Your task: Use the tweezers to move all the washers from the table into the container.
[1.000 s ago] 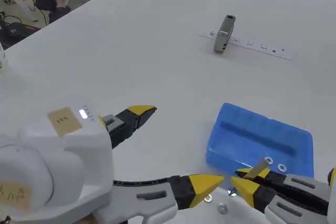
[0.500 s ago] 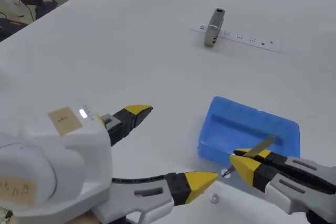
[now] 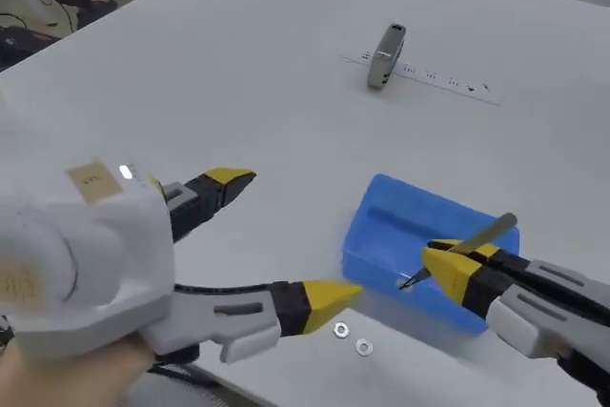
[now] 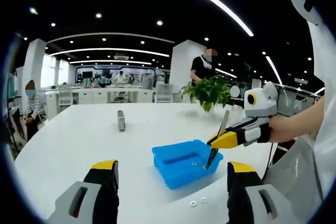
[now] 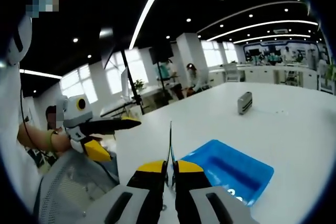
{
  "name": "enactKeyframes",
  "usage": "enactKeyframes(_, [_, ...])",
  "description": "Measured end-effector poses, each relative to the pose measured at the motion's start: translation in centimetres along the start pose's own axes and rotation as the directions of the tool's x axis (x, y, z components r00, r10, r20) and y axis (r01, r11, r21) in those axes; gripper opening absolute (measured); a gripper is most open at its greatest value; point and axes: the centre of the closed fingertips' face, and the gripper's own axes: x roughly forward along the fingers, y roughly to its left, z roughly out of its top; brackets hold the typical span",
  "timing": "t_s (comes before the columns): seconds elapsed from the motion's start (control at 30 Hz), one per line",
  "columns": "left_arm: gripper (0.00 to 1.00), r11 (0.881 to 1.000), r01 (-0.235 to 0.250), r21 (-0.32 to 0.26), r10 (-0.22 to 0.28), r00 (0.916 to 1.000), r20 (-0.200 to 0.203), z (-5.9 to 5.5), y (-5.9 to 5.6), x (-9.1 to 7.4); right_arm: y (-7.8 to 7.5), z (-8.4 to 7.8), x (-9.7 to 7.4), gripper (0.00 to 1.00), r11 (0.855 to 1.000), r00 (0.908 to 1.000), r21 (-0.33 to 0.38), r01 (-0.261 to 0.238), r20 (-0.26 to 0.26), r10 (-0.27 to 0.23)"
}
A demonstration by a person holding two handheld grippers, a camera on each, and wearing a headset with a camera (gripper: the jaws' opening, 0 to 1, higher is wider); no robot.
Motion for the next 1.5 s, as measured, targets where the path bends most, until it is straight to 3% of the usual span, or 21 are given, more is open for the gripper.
enactKeyframes(0.17, [0.89,1.000,-0.013,-0.013,0.014,0.9995,0.029,0.6,0.1,-0.1,-0.5,0.6,-0.6,0.03,1.000,0.9998,0.000,-0.001,0.020,0.001])
enactKeyframes(0.43, [0.89,0.999,-0.047,0.007,0.047,0.9989,0.007,0.3,0.4,-0.1,-2.2,1.4,-1.0,0.03,1.000,0.9989,0.016,0.011,0.045,-0.012])
enactKeyframes(1.0, [0.89,0.999,-0.027,-0.020,0.027,0.9996,0.009,0.3,0.3,0.1,-5.9,0.3,-0.1,0.03,0.997,0.9979,0.050,0.065,0.004,-0.065])
enactKeyframes(1.5, [0.88,1.000,-0.017,-0.018,0.017,0.9998,-0.006,-0.1,0.2,0.2,-7.8,-0.8,1.5,0.03,0.996,0.9963,0.055,0.076,-0.044,-0.074])
